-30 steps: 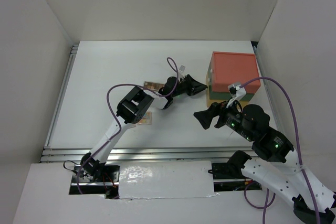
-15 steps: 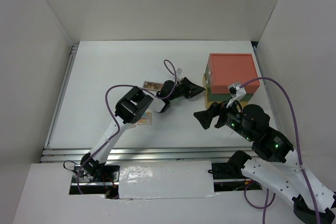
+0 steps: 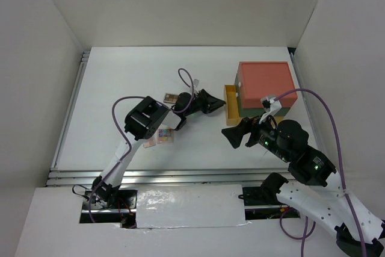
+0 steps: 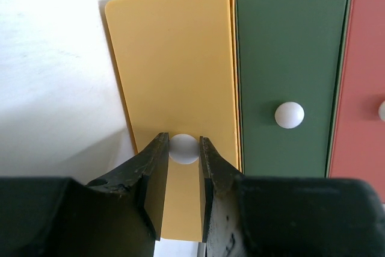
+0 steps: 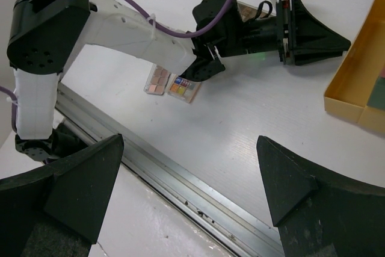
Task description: Organize the makeup
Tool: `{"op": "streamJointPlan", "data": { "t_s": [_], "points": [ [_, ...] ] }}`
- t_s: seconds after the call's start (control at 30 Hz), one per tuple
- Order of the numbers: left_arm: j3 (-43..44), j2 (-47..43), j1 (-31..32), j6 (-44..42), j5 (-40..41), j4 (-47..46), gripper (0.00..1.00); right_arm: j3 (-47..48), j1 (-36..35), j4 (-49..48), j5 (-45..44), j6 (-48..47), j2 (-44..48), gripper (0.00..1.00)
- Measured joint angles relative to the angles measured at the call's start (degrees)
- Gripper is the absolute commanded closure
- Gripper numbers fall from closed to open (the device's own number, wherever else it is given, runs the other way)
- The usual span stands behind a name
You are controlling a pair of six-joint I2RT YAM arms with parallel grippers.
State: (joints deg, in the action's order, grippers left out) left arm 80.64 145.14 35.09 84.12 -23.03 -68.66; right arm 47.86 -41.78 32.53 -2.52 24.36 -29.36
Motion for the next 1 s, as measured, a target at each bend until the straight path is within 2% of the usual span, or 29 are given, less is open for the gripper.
{"op": "streamJointPlan", "data": {
  "t_s": [0.33, 0.77, 0.87, 1.0],
  "points": [
    [-7.52, -5.03, -2.8, -1.88, -0.42, 0.17, 0.82, 0.0, 0.0, -0.46, 0.22, 0.0, -0.02, 0.0],
    [-11.56, -8.2, -4.28, -4.52, -0.61, 1.55, 0.76, 0.0, 0.0, -0.83, 0.42, 0.0, -0.44, 0.0],
    [-12.24, -9.18, -4.37, -4.87, -0.59, 2.21, 0.71, 0.0, 0.0, -0.85, 0.42, 0.0, -0.44, 0.0],
    [-13.29, -10.34, -4.74, -5.88, -0.42, 2.69, 0.54, 0.0, 0.0, -0.85, 0.48, 0.0, -0.46, 0.0]
  ]
}}
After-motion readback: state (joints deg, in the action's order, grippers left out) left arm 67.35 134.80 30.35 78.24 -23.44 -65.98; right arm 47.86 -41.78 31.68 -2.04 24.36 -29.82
